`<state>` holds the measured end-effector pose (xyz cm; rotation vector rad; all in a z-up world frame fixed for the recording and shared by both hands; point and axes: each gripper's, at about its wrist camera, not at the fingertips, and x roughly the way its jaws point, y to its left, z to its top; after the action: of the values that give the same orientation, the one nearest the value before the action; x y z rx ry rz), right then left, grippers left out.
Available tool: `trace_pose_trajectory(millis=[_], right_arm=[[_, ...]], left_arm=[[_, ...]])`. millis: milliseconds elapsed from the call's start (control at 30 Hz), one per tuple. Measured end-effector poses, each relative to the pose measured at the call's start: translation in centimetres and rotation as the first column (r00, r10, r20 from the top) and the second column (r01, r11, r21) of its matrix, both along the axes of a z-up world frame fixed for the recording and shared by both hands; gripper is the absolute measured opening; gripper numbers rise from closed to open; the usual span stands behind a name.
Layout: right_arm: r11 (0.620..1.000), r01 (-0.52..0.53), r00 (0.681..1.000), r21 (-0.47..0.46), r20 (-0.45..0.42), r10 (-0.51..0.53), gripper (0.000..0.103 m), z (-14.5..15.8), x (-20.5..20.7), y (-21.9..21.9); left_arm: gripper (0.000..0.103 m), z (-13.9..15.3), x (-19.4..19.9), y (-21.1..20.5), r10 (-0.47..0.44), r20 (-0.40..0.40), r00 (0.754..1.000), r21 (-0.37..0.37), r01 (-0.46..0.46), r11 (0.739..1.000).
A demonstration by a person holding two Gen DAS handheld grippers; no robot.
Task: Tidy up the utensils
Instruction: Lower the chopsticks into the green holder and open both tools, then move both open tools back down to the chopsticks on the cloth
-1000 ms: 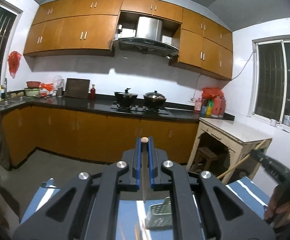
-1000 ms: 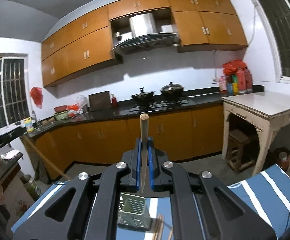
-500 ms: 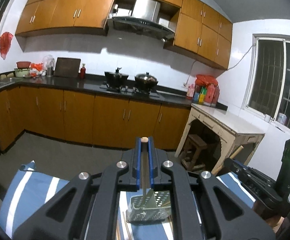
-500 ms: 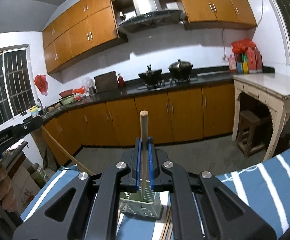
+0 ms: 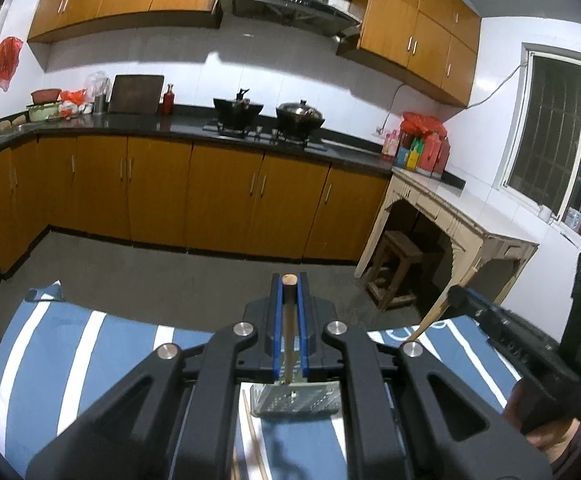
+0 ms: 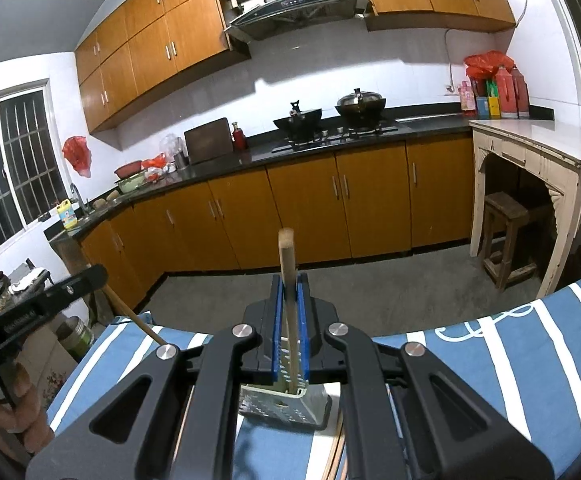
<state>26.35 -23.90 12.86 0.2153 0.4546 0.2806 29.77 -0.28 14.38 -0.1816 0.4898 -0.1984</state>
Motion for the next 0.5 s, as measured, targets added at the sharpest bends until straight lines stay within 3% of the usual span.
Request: trace_pose_trajectory(millis=[67, 133, 233, 500], right_arm=[[1.0, 0.01, 1.0, 0.003, 0.007, -0.01, 0.03, 0.1, -0.3, -0.3], [1.0, 0.021, 0.999, 0.004, 0.025, -0.021, 0.037, 0.5, -0.7, -0.6], [1.0, 0.027, 0.999, 0.003, 0.037, -0.027, 0.037, 1.0, -1.4, -0.8], [0.999, 0.053, 0.998, -0.004, 0.02, -0.053, 0.037, 0.4, -3.4, -2.1]], left_arm=[[0.011, -0.2, -0.1, 0.3, 0.011, -0.001, 1.0, 0.0, -0.011, 1.0], [0.017, -0.1, -0.3, 0.8, 0.02, 0.0, 1.0, -0.002, -0.02, 1.0], [0.024, 0.2, -0.9, 1.4, 0.037, 0.008, 0.999, -0.006, -0.037, 0.999], [0.033, 1.1, -3.7, 3.4, 0.083, 0.032, 0.996, -0.002, -0.083, 0.997]])
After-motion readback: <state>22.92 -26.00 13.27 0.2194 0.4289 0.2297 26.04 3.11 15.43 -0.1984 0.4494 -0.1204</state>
